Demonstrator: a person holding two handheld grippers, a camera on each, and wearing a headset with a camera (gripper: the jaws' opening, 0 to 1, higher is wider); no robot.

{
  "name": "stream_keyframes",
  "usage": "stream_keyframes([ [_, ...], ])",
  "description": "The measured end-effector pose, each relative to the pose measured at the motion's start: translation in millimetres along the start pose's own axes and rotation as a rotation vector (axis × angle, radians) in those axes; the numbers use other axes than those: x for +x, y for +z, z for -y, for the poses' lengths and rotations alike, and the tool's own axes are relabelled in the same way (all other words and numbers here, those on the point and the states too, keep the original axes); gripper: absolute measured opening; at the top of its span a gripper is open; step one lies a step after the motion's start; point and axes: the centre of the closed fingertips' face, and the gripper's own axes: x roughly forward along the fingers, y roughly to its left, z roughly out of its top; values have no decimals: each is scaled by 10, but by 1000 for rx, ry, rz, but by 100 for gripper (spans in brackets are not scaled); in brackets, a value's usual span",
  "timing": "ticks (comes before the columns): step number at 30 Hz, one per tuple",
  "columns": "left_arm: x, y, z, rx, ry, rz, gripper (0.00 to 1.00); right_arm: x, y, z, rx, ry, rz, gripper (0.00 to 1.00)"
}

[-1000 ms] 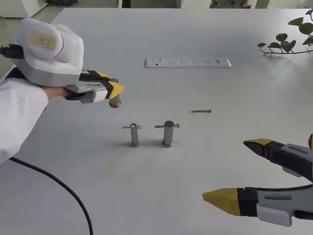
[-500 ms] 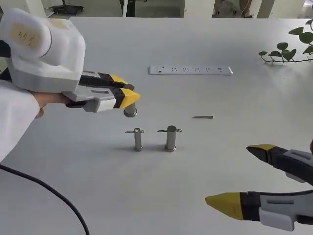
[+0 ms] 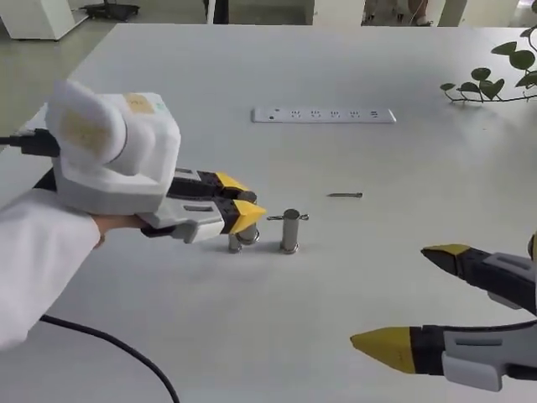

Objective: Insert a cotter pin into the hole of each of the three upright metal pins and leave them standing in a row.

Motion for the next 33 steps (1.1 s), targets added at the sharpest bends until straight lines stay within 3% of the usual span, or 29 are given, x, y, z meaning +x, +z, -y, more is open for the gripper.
stream_keyframes([
  [10,221,-205,211,9,-64,-33,10,24,-45,-57,3,16,-17,91],
  [23,318,-331,461,41,-137,-38,11,30,-60,-90,1,22,-25,91],
  [29,345,-384,492,62,-146,-44,11,38,-70,-119,-2,28,-31,91],
  [33,353,-411,511,35,-159,-43,11,33,-70,-126,0,30,-31,91],
])
